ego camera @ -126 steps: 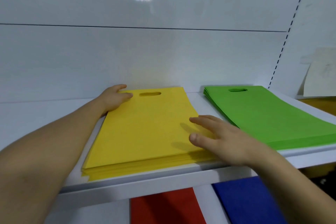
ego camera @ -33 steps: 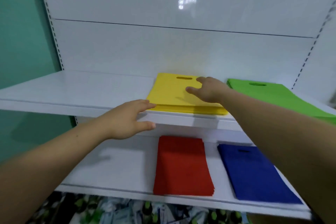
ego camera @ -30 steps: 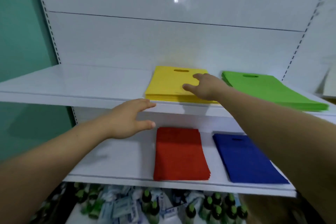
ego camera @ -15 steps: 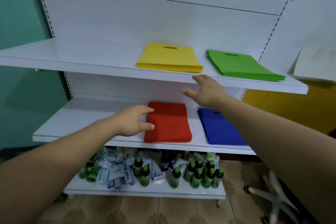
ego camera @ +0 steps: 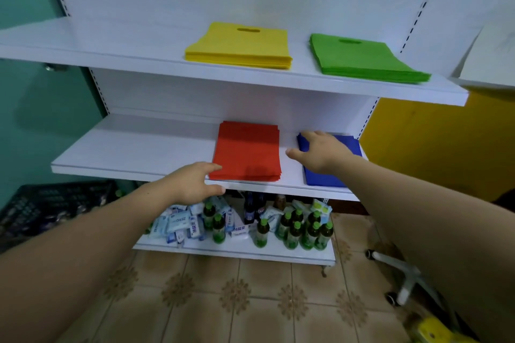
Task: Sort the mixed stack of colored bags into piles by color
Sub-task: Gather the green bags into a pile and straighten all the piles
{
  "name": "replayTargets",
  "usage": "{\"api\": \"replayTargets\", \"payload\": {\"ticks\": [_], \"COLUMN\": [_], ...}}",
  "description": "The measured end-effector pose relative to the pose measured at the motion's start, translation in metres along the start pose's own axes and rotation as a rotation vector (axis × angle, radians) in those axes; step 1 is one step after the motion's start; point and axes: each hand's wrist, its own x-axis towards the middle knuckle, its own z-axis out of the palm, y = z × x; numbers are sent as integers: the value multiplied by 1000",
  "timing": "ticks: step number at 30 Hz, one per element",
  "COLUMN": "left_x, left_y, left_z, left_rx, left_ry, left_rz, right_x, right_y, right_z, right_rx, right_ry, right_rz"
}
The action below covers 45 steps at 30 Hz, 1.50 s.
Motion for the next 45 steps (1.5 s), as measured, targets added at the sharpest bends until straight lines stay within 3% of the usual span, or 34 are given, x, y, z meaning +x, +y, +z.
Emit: {"api": "replayTargets", "payload": {"ticks": [12,20,31,38,45], "left_x": [98,188,283,297,298], "left_y": [-60,-105,-154,-166,-169], "left_z": [4,48,122,137,143], "left_rx": [21,17,100,75,96], "left_ry": [-80,-105,75,159,236], "left_rz": [-64,-68,81,170,283], "right_x": [113,210,355,400,426], "right_y": [-11,0,31,35,39], "right_z": [45,106,210,234,240], "right_rx": [-11,-18,-75,-43,0], "right_ry": [-72,-120,52,104,169], "right_rz": [28,0,-5,61,-13]}}
